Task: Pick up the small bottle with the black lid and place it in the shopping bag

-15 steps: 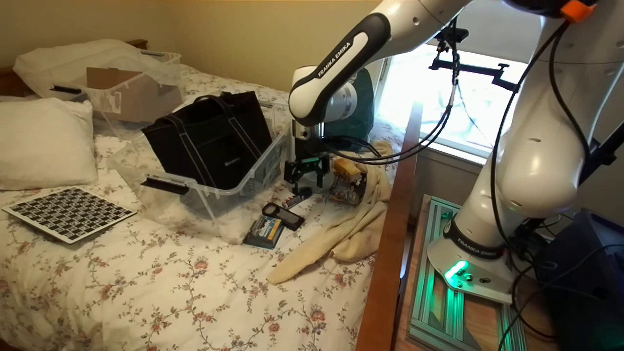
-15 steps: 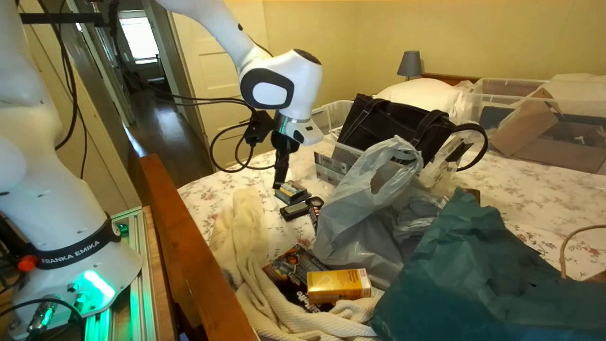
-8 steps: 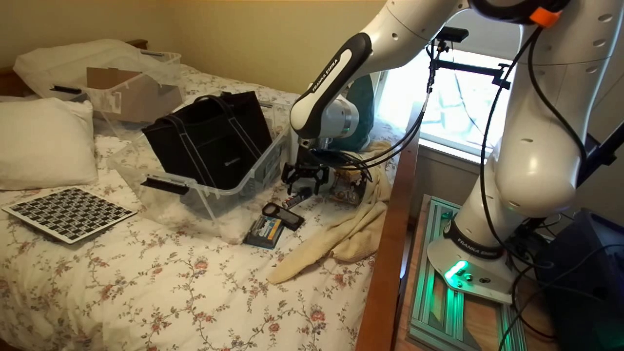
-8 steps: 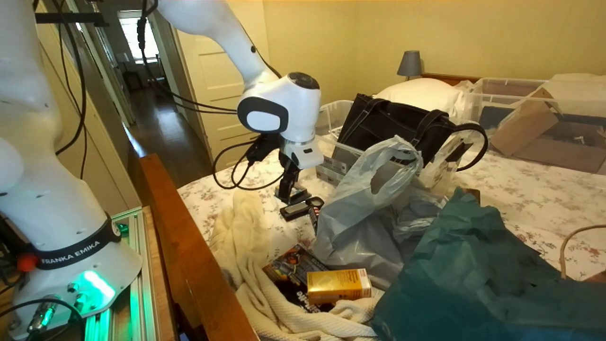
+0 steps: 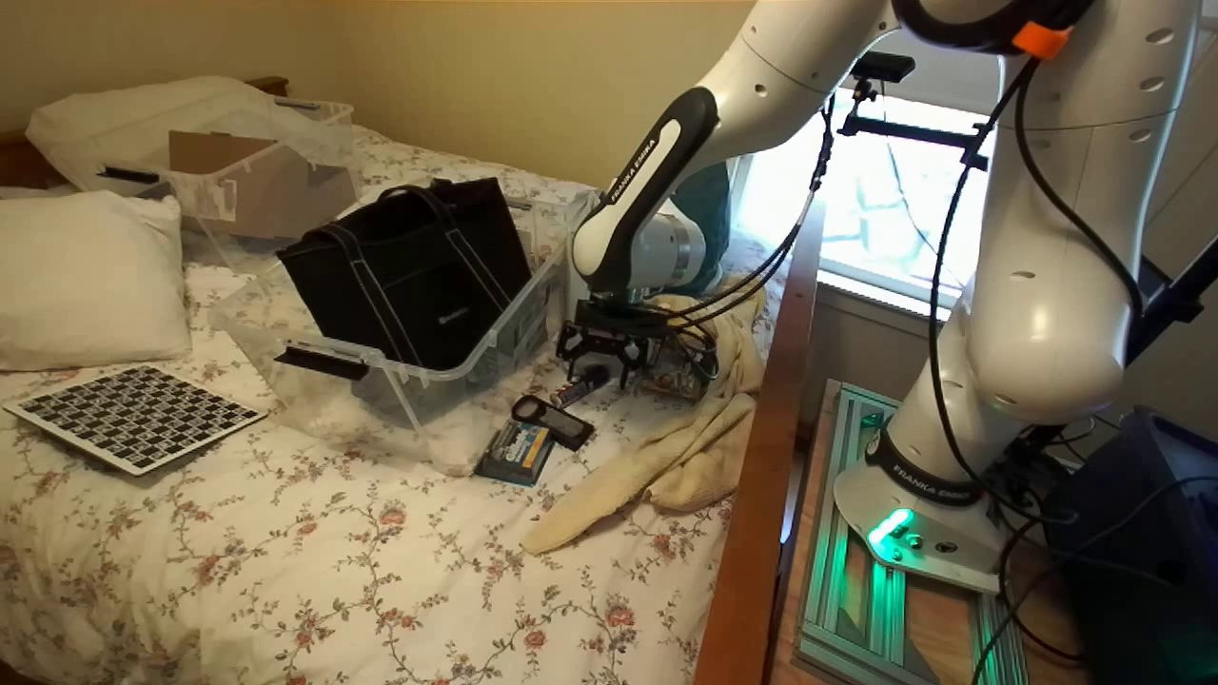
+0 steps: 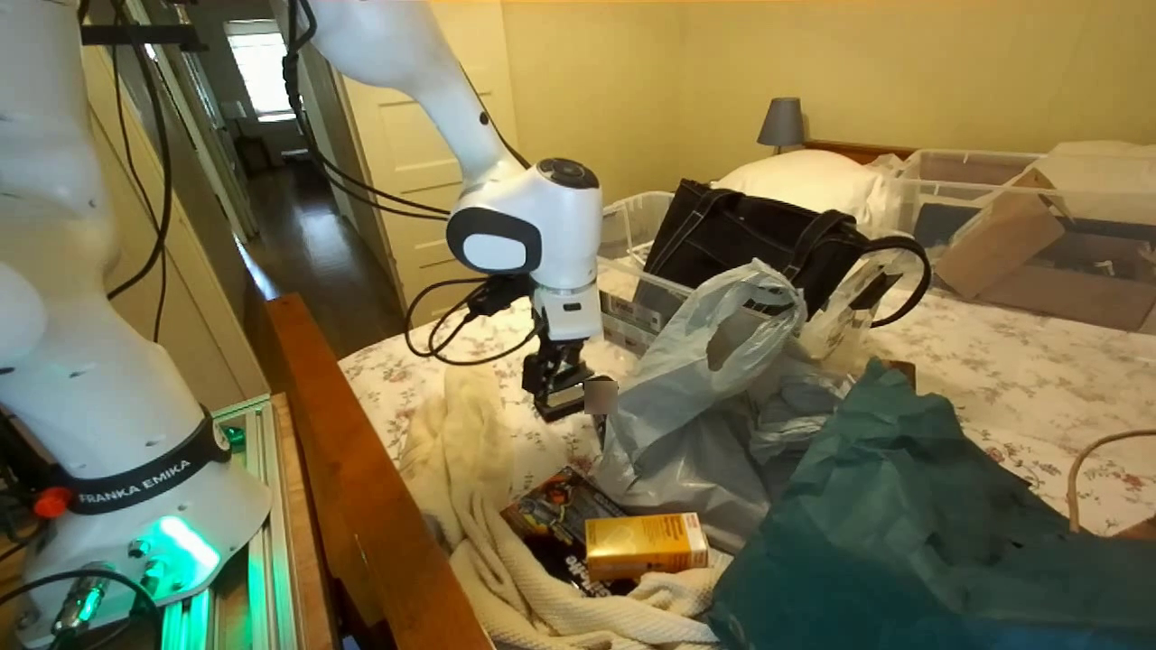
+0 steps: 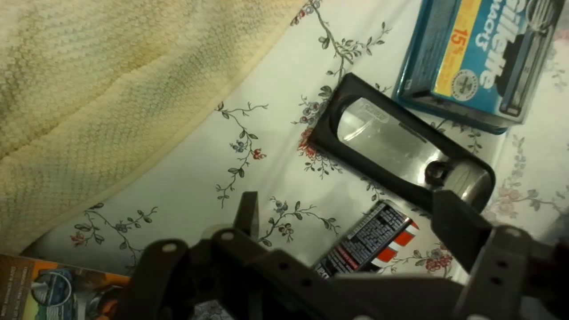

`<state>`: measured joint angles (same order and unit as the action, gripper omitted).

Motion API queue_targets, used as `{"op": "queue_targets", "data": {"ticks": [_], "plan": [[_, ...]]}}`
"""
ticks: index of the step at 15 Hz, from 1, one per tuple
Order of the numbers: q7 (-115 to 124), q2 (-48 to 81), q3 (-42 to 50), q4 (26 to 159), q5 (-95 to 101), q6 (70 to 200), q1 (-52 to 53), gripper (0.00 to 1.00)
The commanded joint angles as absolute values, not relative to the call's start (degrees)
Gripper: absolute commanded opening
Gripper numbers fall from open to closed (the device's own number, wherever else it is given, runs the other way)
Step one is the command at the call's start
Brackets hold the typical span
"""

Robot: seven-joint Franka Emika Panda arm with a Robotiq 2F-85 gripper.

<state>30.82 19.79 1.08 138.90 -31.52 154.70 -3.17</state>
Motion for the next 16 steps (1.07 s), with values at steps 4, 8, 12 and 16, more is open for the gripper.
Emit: {"op": "queue_targets", "data": {"ticks": [4,8,12,16], "plan": [[40.23,23.99,2.78,135.02,-31.77,155.02,-1.72,1.00],[38.29,23.23,2.19,135.67,-31.66,154.56,-2.61,1.00],[45.05,26.75,5.52,132.89,-28.10,154.30,-0.32,1.00],[51.59,30.61,7.85,130.12,-25.29,156.93,2.04,1.00]]}}
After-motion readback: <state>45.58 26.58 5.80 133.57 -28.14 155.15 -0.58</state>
